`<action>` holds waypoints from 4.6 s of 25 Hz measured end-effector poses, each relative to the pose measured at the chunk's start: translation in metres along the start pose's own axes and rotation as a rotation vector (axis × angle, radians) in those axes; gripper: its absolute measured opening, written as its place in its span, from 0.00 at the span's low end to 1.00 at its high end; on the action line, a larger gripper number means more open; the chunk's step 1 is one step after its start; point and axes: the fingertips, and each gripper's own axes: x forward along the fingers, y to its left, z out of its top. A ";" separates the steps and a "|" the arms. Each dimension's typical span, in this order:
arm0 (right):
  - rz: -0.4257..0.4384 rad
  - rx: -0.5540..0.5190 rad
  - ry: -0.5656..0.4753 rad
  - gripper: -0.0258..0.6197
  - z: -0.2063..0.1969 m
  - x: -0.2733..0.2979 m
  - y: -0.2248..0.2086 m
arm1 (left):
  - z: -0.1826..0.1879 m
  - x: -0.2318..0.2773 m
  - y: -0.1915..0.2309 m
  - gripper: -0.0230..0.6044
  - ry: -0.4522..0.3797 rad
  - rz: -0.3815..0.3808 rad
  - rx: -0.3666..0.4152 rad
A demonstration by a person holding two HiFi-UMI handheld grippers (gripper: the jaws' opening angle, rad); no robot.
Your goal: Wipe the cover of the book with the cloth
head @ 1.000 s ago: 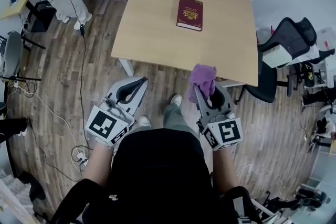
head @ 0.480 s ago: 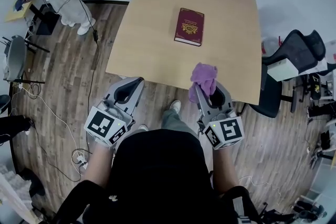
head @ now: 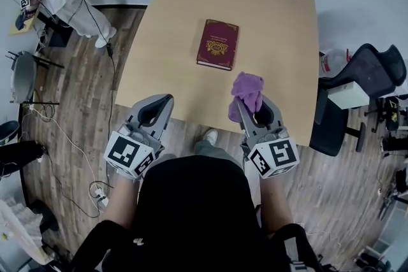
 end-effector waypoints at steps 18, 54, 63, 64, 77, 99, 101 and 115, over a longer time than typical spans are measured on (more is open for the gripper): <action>-0.036 0.110 0.004 0.28 -0.003 0.047 -0.088 | -0.018 0.092 0.032 0.07 0.108 0.010 0.034; -0.274 0.222 0.419 0.28 -0.159 0.282 -0.250 | -0.205 0.265 0.142 0.07 0.455 -0.193 -0.210; -0.274 0.210 0.492 0.28 -0.195 0.316 -0.273 | -0.236 0.277 0.144 0.07 0.536 -0.171 -0.219; -0.275 0.202 0.502 0.28 -0.198 0.320 -0.275 | -0.239 0.278 0.145 0.07 0.542 -0.167 -0.216; -0.287 0.199 0.483 0.29 -0.214 0.334 -0.280 | -0.251 0.277 0.143 0.07 0.521 -0.097 -0.220; -0.333 0.256 0.429 0.29 -0.242 0.263 -0.227 | -0.250 0.277 0.142 0.07 0.527 -0.078 -0.168; -0.326 0.264 0.431 0.29 -0.246 0.254 -0.219 | -0.251 0.278 0.141 0.07 0.527 -0.080 -0.126; -0.276 0.287 0.464 0.29 -0.266 0.201 -0.172 | -0.250 0.277 0.144 0.07 0.512 -0.063 -0.145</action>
